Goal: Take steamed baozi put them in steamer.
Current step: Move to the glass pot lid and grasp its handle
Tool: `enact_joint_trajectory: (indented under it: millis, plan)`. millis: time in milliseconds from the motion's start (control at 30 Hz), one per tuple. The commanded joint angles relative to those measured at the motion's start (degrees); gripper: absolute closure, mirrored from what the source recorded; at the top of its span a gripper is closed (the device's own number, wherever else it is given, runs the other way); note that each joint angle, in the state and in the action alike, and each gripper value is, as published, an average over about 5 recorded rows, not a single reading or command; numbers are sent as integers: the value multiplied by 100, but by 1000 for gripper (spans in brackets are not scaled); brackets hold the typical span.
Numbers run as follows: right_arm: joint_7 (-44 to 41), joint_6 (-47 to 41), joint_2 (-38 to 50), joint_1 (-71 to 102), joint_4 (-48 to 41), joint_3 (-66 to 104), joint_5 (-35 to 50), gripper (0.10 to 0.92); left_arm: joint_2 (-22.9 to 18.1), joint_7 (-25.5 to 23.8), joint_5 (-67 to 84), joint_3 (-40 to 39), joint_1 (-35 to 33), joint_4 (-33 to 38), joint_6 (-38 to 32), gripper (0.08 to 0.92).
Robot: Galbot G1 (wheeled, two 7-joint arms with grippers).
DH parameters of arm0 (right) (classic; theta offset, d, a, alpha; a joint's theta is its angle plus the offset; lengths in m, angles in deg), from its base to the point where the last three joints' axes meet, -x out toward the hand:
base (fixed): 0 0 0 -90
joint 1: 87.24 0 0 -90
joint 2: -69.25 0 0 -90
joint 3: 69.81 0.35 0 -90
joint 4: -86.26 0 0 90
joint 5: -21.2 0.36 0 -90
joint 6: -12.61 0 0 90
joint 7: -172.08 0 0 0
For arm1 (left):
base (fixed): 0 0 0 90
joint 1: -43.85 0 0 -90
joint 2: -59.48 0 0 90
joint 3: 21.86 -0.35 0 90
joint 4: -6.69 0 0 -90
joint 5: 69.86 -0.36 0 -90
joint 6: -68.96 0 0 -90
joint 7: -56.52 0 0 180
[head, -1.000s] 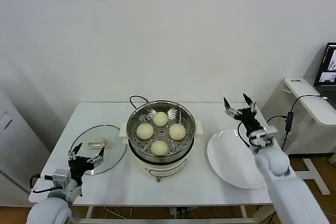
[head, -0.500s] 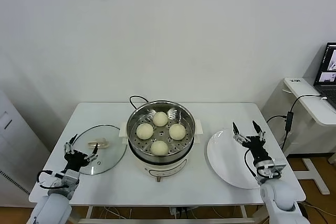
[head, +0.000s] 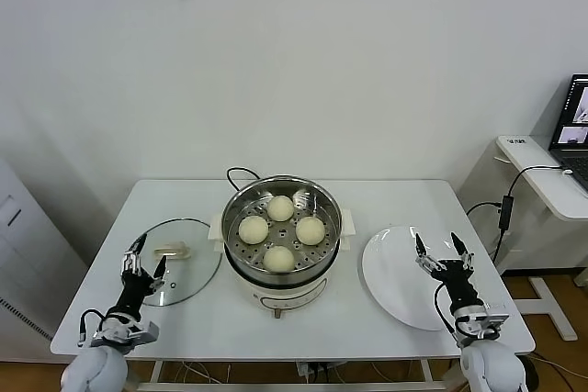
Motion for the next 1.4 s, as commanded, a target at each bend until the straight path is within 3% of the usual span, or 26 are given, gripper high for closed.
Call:
enact_joint_trajectory:
  millis: [33,633,1200,1400]
  plan:
    - [-47,72,-129,144,-10,127,-107,203,-354,620,-2504,156,251,-946,-569,177]
    - [-113,193,-258,181,-137,114,-379,203,-518,997,-2848,221,936,-1538,-478,177]
    - [-157,239,-305,229,-145,169,-444,203,-562,857,-2638,127,1466,-1894,-419,178]
    - [-160,246,-309,244,-155,221,-443,203,-573,816,-2490,123,1386,-1761,-450,257]
